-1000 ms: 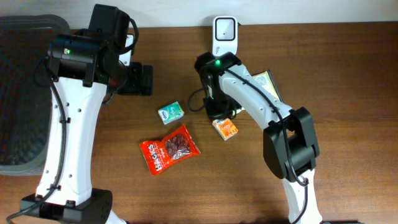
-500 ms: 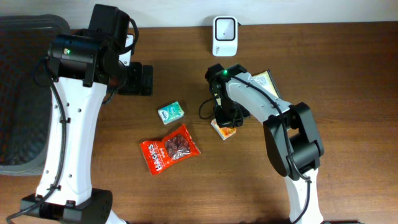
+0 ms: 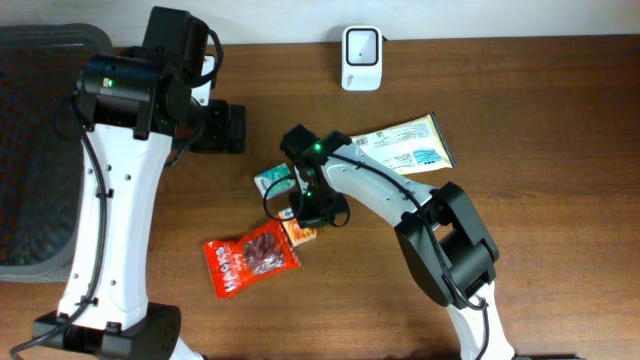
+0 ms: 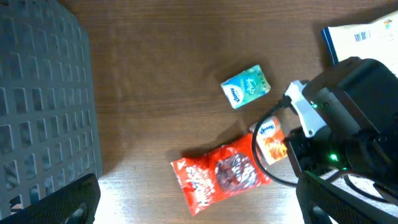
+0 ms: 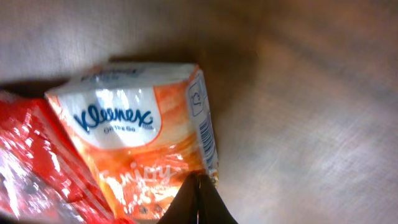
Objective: Scan the item barcode
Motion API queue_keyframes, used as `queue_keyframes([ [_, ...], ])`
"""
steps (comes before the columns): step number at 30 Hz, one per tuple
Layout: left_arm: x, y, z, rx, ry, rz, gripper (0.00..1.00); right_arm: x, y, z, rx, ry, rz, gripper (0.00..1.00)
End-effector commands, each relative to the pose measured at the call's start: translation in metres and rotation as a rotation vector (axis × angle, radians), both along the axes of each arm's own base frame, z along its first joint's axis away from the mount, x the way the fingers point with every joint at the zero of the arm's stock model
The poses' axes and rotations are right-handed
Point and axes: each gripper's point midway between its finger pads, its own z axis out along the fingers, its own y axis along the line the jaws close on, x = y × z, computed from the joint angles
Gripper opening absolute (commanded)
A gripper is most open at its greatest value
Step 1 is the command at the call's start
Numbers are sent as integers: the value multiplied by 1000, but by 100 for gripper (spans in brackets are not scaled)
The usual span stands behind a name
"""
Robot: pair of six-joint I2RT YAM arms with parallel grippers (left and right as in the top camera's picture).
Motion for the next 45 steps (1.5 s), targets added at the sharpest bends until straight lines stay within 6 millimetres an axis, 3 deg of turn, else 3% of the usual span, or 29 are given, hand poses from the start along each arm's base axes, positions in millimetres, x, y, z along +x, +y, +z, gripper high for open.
queue_keyframes([
  [1, -1, -1, 1, -11, -4, 7, 99, 8, 3, 22, 24, 11, -14, 4],
  [5, -1, -1, 1, -11, -4, 7, 99, 37, -21, 53, -49, -59, -58, 4],
  [8, -1, -1, 1, -11, -4, 7, 99, 69, -52, 74, -92, -127, -130, 8],
  [11, -1, -1, 1, -11, -4, 7, 99, 106, -98, 85, -91, -168, -232, 31],
  [13, -1, -1, 1, -11, -4, 7, 99, 125, -128, 85, -103, -189, -306, 37],
  [14, -1, -1, 1, -11, -4, 7, 99, 137, -145, 84, -97, -205, -352, 33],
  [15, -1, -1, 1, -11, -4, 7, 99, 148, -160, 83, -85, -224, -393, 19],
  [17, -1, -1, 1, -11, -4, 7, 99, 165, -181, 81, -57, -252, -454, 4],
  [19, -1, -1, 1, -11, -4, 7, 99, 176, -187, 79, 3, -266, -488, 4],
  [21, -1, -1, 1, -11, -4, 7, 99, 187, -186, 73, 67, -284, -504, 4],
  [24, -1, -1, 1, -11, -4, 7, 99, 190, -178, 46, 87, -280, -513, 4],
  [27, -1, -1, 1, -11, -4, 7, 99, 176, -161, 13, 85, -226, -516, 4],
  [31, -1, -1, 1, -11, -4, 7, 99, 153, -138, -7, 90, -146, -487, 4],
  [36, -1, -1, 1, -11, -4, 7, 99, 121, -84, -7, 121, -84, -372, 4],
  [37, -1, -1, 1, -11, -4, 7, 99, 112, -65, -7, 124, -84, -326, 4],
  [39, -1, -1, 1, -11, -4, 7, 99, 104, -49, -7, 128, -85, -287, 4],
  [42, -1, -1, 1, -11, -4, 7, 99, 93, -30, -7, 131, -90, -240, 4],
  [45, -1, -1, 1, -11, -4, 7, 99, 93, -30, 4, 130, -90, -238, 4],
])
